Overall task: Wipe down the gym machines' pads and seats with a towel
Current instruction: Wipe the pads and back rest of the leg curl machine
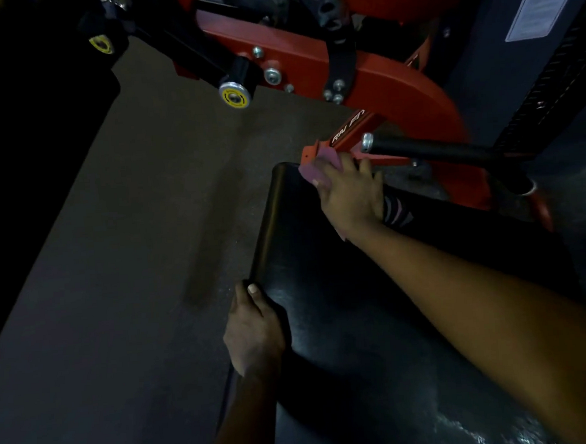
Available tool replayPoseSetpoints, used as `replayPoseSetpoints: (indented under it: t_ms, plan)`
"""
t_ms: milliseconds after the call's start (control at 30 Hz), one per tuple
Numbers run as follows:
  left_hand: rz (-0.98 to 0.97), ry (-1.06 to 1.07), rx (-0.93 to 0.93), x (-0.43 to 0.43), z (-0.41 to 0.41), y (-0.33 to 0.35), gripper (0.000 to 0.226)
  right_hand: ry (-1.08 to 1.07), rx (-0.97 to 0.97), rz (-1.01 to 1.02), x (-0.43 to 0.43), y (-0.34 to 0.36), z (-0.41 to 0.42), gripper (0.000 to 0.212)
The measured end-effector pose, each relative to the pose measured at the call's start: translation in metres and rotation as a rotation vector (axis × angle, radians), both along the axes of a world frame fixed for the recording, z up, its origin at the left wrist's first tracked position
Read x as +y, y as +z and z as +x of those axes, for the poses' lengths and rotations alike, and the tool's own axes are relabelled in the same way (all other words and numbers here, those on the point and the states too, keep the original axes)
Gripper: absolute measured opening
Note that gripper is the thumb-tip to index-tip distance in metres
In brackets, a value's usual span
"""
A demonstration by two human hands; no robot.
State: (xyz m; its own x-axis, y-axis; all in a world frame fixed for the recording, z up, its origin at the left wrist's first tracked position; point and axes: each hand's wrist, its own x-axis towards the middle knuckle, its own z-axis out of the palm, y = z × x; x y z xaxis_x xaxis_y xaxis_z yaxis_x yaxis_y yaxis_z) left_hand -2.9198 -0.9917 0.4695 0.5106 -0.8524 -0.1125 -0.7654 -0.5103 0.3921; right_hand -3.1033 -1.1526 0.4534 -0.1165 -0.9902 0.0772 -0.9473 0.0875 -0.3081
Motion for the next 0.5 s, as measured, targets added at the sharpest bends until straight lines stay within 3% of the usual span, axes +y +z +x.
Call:
replayPoseSetpoints:
  t_ms: [267,500]
  plan:
    - [-0.023,0.018,0.024,0.001,-0.005,0.007,0.027,0.436,0.034,-0.131,0.138,-0.003,0.024,0.057]
    - [-0.038,0.022,0.006,0.001,-0.006,0.007,0.03,0.127,0.017,-0.038,0.043,-0.012,-0.019,0.049]
